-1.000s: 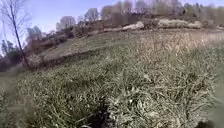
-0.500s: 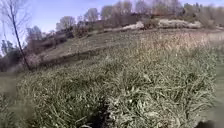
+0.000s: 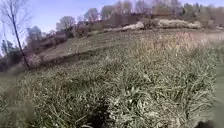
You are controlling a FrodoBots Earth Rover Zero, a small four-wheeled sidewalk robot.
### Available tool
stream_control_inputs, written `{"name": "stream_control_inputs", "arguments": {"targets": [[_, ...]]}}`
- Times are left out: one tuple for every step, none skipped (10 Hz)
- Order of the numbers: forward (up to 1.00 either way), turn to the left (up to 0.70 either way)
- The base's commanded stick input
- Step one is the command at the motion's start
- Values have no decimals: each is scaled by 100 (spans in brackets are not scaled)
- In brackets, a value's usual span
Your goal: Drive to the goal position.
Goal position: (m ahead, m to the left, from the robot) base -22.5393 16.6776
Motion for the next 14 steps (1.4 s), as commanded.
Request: {"name": "stream_control_inputs", "arguments": {"targets": [[-45, 0], [-45, 0], [-45, 0], [-45, 0], [-45, 0], [-45, 0], [-45, 0], [-45, 0], [-45, 0], [-45, 0], [-45, 0], [-32, -13], [-6, -39], [0, -45]]}}
